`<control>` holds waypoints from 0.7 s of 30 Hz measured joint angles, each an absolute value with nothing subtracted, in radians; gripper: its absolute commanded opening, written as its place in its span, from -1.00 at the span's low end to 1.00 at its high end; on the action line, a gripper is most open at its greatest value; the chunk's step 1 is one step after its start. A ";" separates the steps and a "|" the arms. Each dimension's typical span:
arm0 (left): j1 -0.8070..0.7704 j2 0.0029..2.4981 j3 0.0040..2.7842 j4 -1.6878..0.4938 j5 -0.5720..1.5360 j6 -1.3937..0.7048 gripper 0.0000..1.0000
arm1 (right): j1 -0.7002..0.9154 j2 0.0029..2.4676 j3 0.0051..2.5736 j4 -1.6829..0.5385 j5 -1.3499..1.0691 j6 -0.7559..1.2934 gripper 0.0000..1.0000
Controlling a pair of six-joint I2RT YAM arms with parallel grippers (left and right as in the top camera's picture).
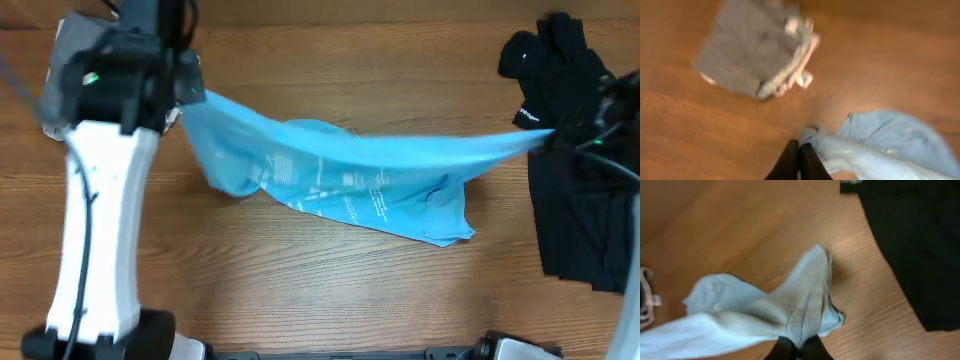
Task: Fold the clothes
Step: 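Lift the shirt high with both grippers and swing it flat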
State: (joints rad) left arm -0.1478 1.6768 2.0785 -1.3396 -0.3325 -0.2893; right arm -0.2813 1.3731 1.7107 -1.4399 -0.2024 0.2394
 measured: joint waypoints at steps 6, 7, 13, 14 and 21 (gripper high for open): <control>-0.148 1.583 2.238 -1.343 -0.333 -0.279 -0.92 | -0.317 1.345 2.078 -1.631 -0.180 0.224 -0.93; -0.148 1.567 2.265 -1.344 -0.334 -0.278 -0.92 | -0.321 1.344 2.113 -1.643 -0.176 0.223 -0.93; -0.148 1.507 2.379 -1.353 -0.337 -0.255 -0.92 | -0.327 1.313 2.370 -1.695 -0.152 0.216 -0.93; -0.148 1.493 2.391 -1.362 -0.341 -0.254 -0.92 | -0.327 1.295 2.399 -1.695 -0.150 0.216 -0.93; -0.148 1.329 2.437 -1.397 -0.361 -0.251 -0.92 | -0.327 1.144 2.482 -1.697 -0.149 0.216 -0.93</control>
